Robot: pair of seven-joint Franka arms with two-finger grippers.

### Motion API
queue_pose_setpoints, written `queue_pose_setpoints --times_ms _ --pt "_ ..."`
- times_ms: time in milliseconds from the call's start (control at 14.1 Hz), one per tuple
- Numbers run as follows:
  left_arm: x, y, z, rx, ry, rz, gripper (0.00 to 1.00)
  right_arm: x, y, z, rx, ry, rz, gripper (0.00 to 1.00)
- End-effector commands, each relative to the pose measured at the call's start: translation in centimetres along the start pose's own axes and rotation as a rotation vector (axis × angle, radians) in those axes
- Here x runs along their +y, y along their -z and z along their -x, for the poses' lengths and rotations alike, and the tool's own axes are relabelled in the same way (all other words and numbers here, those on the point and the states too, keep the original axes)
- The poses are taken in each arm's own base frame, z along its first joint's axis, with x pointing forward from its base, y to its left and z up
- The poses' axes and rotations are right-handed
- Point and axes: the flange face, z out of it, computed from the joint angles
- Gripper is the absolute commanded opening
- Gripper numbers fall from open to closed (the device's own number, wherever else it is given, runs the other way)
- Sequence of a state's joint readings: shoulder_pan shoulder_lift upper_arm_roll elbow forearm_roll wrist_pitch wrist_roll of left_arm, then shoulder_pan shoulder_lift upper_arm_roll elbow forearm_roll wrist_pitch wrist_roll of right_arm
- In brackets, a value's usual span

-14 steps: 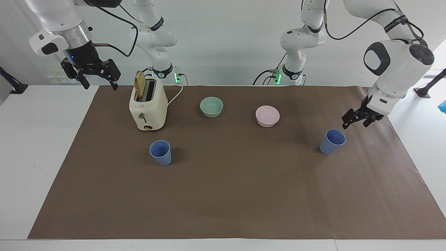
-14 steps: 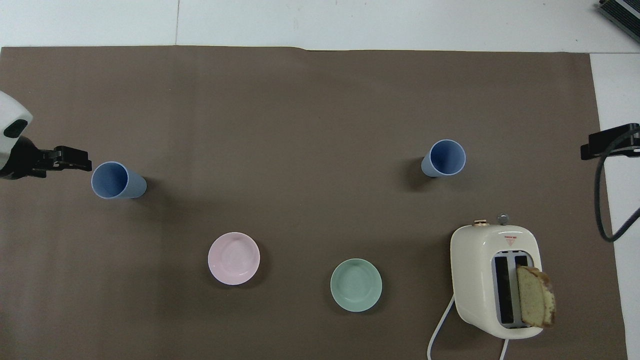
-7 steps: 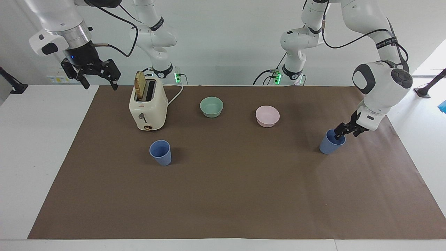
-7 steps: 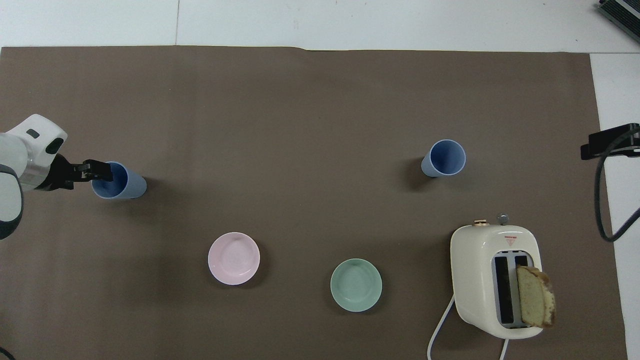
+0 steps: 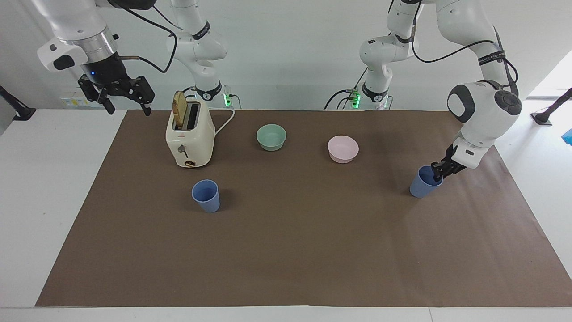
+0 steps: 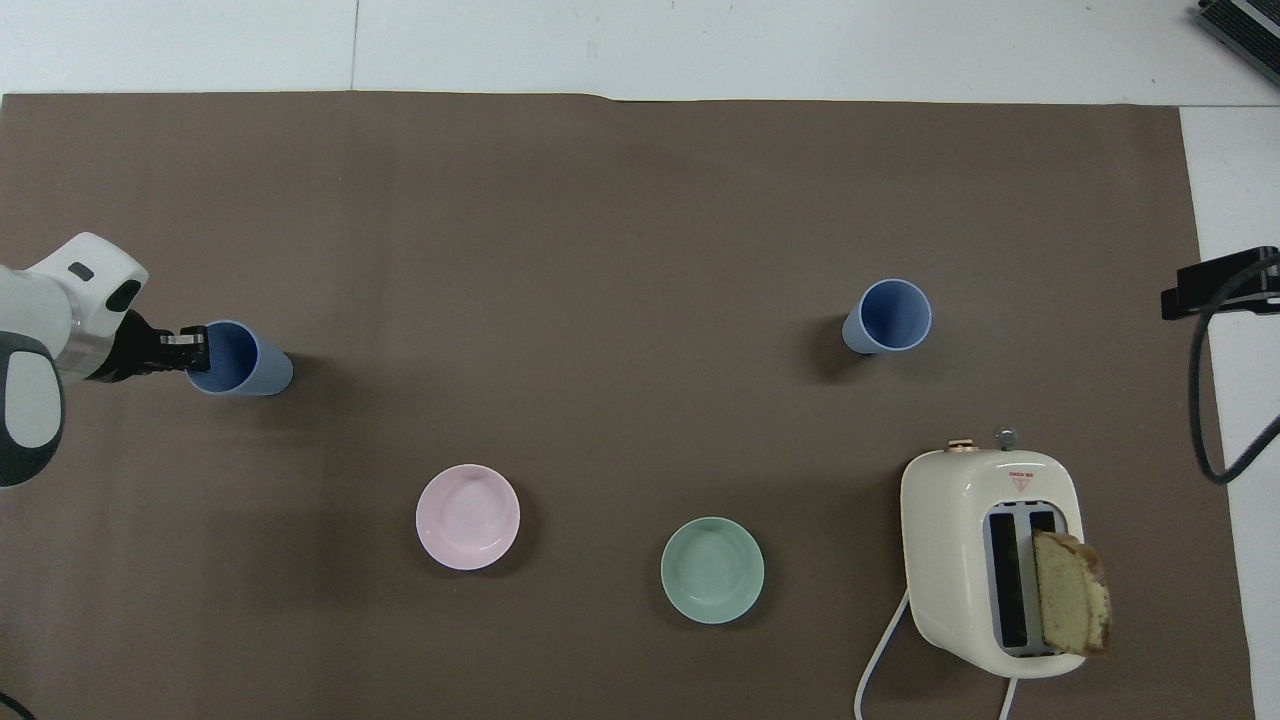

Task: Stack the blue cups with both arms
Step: 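Reach the left gripper to the blue cup and grasp its rim, then carry the blue cup with the left gripper toward the table center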

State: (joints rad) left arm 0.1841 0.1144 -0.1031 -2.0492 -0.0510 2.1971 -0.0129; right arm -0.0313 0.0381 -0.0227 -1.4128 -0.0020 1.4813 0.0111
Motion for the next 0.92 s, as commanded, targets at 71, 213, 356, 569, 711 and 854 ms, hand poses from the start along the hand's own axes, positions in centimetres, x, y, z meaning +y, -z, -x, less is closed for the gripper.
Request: queue_pose_setpoints --times_ms 71,213,356,569,711,854 --pt "1.0 3.8 -2.5 0.014 0.007 0.032 0.0 0.2 0.1 0.7 -0.001 0.021 -0.019 1.0" --pt "2.3 6.6 -2.7 0.015 0.014 0.061 0.0 0.2 0.1 0.7 -0.001 0.021 -0.019 1.0" --pt "5.2 10.0 -2.7 0.015 0.072 0.084 0.0 0.2 0.1 0.7 -0.001 0.021 -0.019 1.0" --pt "12.2 12.8 -2.0 0.016 0.127 0.097 0.0 0.2 0.1 0.7 -0.001 0.022 -0.019 1.0" --pt "17.6 12.8 -0.7 0.013 0.157 0.092 0.0 0.2 -0.1 0.7 -0.003 0.016 -0.021 1.0" --pt "22.3 12.8 1.0 0.013 0.149 0.091 0.0 0.2 -0.6 0.6 0.012 0.016 -0.024 1.0"
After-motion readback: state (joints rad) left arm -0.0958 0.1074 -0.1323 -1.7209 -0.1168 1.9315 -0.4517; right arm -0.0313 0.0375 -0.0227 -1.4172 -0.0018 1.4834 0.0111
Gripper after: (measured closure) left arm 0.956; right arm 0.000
